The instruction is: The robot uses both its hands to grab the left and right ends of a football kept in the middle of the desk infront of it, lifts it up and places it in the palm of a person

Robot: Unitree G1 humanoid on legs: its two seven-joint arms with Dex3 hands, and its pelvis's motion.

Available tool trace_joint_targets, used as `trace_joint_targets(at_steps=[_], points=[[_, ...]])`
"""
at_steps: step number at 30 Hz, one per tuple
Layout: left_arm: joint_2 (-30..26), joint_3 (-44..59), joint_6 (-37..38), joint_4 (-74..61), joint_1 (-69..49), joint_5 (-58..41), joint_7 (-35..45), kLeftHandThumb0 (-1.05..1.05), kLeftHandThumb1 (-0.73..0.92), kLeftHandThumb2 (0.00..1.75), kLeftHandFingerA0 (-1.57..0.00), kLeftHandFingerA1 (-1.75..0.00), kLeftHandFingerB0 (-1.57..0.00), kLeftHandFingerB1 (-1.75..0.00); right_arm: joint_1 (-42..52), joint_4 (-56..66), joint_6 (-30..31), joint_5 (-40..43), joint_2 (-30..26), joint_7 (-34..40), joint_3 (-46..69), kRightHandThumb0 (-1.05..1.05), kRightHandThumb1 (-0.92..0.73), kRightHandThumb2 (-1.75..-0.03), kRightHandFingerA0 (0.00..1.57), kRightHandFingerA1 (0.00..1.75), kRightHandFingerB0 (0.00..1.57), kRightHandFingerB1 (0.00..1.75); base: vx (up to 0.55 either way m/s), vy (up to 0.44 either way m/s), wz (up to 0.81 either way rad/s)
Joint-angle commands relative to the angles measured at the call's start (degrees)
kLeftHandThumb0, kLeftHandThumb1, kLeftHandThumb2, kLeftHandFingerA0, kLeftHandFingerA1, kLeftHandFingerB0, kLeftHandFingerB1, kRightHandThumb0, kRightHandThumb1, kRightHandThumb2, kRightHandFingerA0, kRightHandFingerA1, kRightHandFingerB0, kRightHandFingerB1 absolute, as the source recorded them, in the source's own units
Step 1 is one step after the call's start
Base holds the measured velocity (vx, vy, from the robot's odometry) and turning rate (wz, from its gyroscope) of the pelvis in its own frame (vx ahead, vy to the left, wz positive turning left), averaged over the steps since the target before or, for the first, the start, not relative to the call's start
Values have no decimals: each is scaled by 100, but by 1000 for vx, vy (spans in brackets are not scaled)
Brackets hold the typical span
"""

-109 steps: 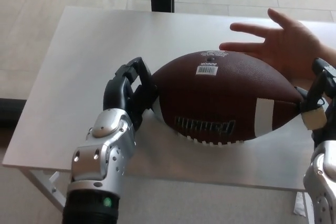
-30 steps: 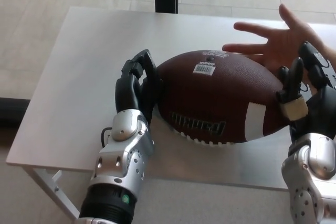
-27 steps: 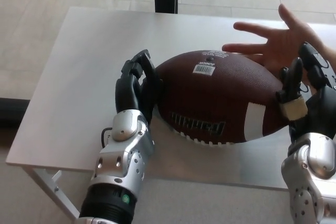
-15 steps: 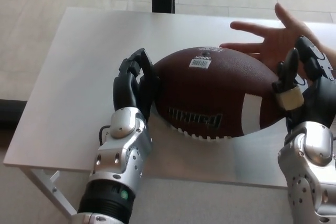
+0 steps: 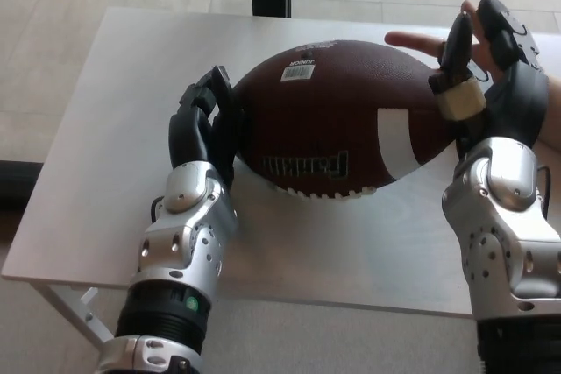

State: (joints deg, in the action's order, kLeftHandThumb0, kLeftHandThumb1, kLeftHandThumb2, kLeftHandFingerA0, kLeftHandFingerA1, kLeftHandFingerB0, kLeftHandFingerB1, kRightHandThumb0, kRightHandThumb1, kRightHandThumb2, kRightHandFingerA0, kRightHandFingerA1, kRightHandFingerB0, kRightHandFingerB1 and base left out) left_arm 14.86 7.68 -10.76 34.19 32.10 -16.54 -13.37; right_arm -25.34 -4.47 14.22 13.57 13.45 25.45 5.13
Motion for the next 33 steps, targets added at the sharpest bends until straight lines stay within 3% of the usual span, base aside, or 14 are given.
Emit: trace_joint_targets(at_steps=[1, 4, 5, 8, 14, 20, 21, 22, 23, 24, 26, 27, 28, 33], points=[[689, -551, -728, 140, 743, -541, 1707, -75, 85, 66, -31, -75, -26, -39, -606, -110, 1084, 550, 944, -232, -464, -72, -76, -64, 21, 62, 33, 33, 0, 0, 0], [672, -534, -735, 147, 768, -569, 1701, -74, 87, 66, -31, -72, -26, -38, -640, -122, 1111, 566, 969, -196, -430, -72, -76, -63, 22, 61, 35, 33, 0, 0, 0], [625, -556, -837, 107, 851, -553, 1666, -74, 88, 66, -33, -72, -28, -38, -694, -87, 1154, 565, 982, -124, -406, -72, -76, -64, 24, 61, 44, 37, 0, 0, 0], [560, -477, -1011, 108, 996, -646, 1637, -76, 85, 66, -38, -75, -34, -39, -780, -44, 1180, 566, 983, -77, -373, -71, -77, -64, 22, 61, 48, 37, 0, 0, 0], [459, -380, -1265, 22, 1242, -856, 1652, -75, 86, 66, -37, -75, -37, -40, -958, 24, 1111, 531, 903, -86, -323, -72, -77, -63, 34, 73, 47, 37, 0, 0, 0], [512, -171, -1196, 10, 1312, -1002, 1538, -76, 83, 65, -41, -76, -35, -37, -1120, 47, 1220, 791, 1010, 92, -55, -70, -75, -63, 30, 73, 46, 38, 0, 0, 0], [518, -190, -1206, -39, 1299, -983, 1502, -73, 65, 104, -45, -74, -27, -51, -1124, 54, 1219, 811, 1017, 94, -38, -70, -75, -63, 29, 70, 45, 38, 0, 0, 0], [511, -230, -1230, -125, 1302, -949, 1447, -76, 84, 65, -43, -77, -33, -36, -1162, 55, 1206, 840, 1022, 93, -11, -71, -75, -63, 31, 69, 45, 37, 0, 0, 0], [499, -236, -1263, -161, 1343, -954, 1430, -75, 84, 65, -43, -76, -35, -37, -1232, 45, 1222, 830, 1007, 102, 4, -67, -60, -102, 26, 63, 39, 54, 0, 0, 0], [514, -197, -1298, -184, 1372, -1007, 1394, -75, 83, 64, -43, -76, -35, -37, -1286, 46, 1262, 828, 990, 109, 22, -69, -76, -63, 28, 64, 45, 37, 0, 0, 0], [485, -141, -1305, -137, 1447, -1067, 1446, -74, 83, 65, -44, -79, -35, -37, -1362, 36, 1277, 906, 991, 89, 89, -68, -75, -63, 29, 67, 47, 38, 0, 0, 0], [472, -102, -1296, -108, 1477, -1115, 1489, -72, 64, 103, -45, -77, -27, -51, -1387, 22, 1261, 892, 969, 51, 82, -68, -76, -63, 29, 68, 46, 37, 0, 0, 0], [445, -97, -1304, -102, 1503, -1143, 1551, -75, 84, 64, -43, -82, -33, -36, -1414, 35, 1280, 881, 956, 55, 81, -69, -76, -63, 30, 71, 47, 37, 0, 0, 0], [402, -152, -1395, -154, 1589, -1123, 1518, -78, 85, 66, -41, -78, -32, -36, -1487, 119, 1338, 1031, 1003, 149, 210, -69, -73, -63, 31, 70, 48, 37, 0, 0, 0]])
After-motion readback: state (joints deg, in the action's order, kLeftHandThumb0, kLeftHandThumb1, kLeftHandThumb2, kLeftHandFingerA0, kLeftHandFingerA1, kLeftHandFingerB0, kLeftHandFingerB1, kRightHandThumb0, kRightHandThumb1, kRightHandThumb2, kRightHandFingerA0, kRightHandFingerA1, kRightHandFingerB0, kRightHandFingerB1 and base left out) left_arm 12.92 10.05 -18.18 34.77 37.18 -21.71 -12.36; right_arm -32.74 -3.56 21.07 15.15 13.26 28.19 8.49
